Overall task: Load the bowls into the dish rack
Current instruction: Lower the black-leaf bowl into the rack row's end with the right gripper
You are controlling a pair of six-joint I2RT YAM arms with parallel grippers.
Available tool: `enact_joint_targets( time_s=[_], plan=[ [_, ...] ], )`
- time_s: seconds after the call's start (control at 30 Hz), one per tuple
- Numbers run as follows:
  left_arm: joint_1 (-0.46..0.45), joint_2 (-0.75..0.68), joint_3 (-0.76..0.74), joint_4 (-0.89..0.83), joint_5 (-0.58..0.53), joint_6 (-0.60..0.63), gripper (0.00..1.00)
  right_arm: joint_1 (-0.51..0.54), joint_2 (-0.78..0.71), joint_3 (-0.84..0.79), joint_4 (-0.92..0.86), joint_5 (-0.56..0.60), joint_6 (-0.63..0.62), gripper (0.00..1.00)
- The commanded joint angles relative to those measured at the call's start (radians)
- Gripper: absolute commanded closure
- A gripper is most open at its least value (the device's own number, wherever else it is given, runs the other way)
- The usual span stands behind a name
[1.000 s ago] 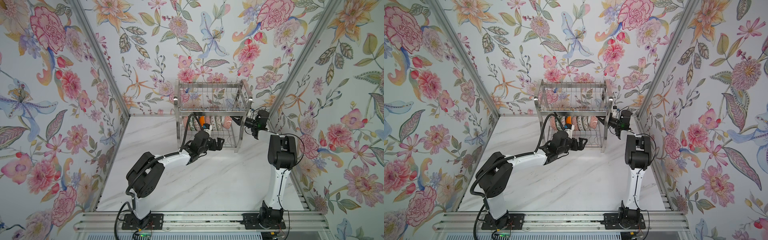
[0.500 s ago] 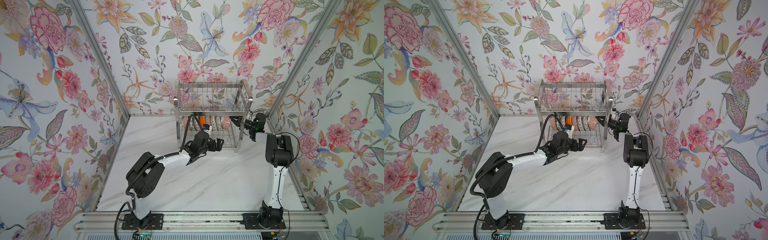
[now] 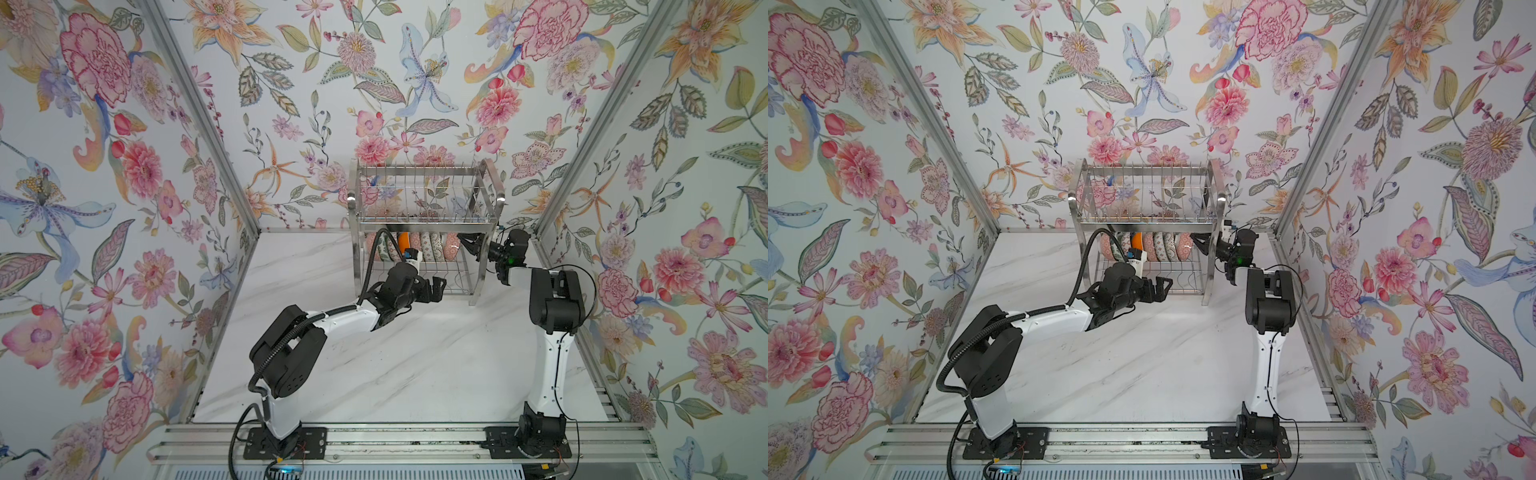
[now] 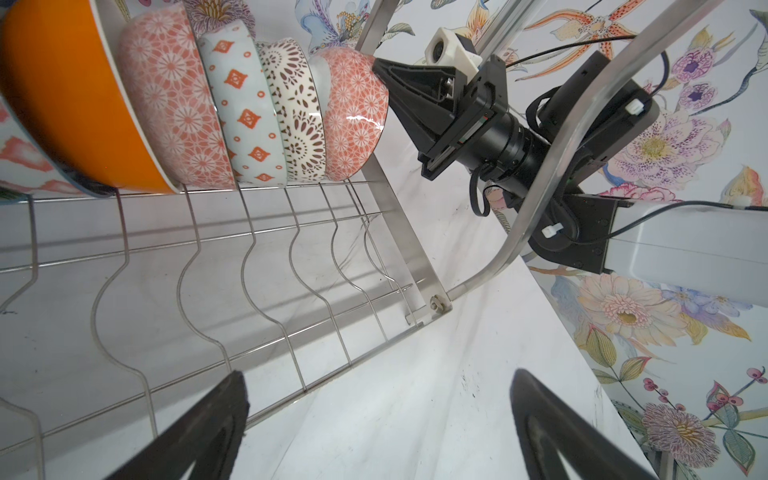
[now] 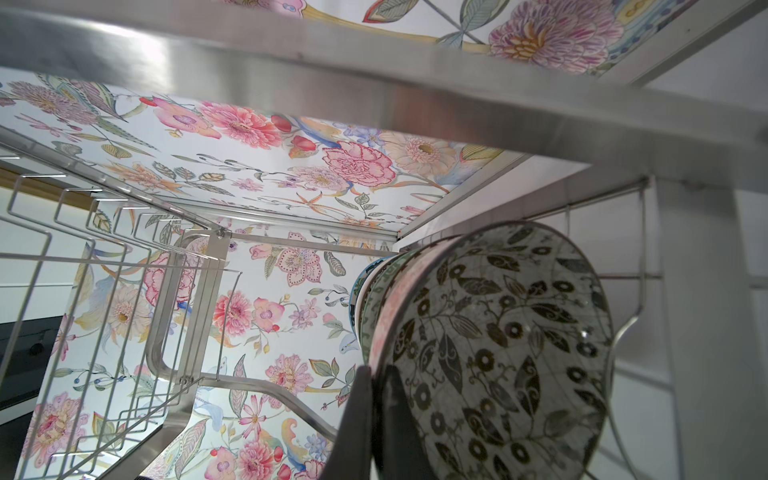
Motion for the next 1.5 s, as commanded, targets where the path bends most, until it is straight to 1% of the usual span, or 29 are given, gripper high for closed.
enact_joint_targets(
  time_s=[0.0, 0.1, 0.23, 0.33, 0.5, 0.63, 0.93, 1.2, 1.47],
  plan=[
    [-0.014, -0.038, -0.017, -0.010, -0.019, 0.022, 0.01, -0.006, 0.013, -0.003, 0.024, 0.016, -0.038, 1.00],
    [-0.015, -0.039, -0.016, -0.012, -0.019, 0.023, 0.01, -0.008, 0.011, -0.002, 0.008, 0.018, -0.059, 1.00],
    [-0.014, -0.040, -0.017, -0.014, -0.020, 0.024, 0.01, -0.008, -0.004, 0.001, -0.062, 0.028, -0.125, 1.00],
    [-0.014, -0.041, -0.017, -0.014, -0.020, 0.024, 0.01, -0.005, -0.025, 0.004, -0.155, 0.041, -0.198, 1.00],
    [-0.013, -0.041, -0.019, -0.014, -0.020, 0.024, 0.01, 0.006, -0.067, 0.011, -0.352, 0.087, -0.365, 1.00],
    [-0.014, -0.043, -0.021, -0.014, -0.022, 0.024, 0.01, 0.017, -0.080, 0.013, -0.422, 0.105, -0.428, 1.00],
    [-0.015, -0.048, -0.023, -0.016, -0.025, 0.027, 0.01, 0.036, -0.075, 0.023, -0.452, 0.107, -0.448, 1.00],
    [-0.015, -0.049, -0.027, -0.019, -0.025, 0.029, 0.01, 0.042, -0.090, 0.023, -0.476, 0.111, -0.462, 0.92],
    [-0.015, -0.048, -0.027, -0.016, -0.025, 0.028, 0.01, 0.047, -0.104, 0.011, -0.484, 0.111, -0.471, 0.87]
  ],
)
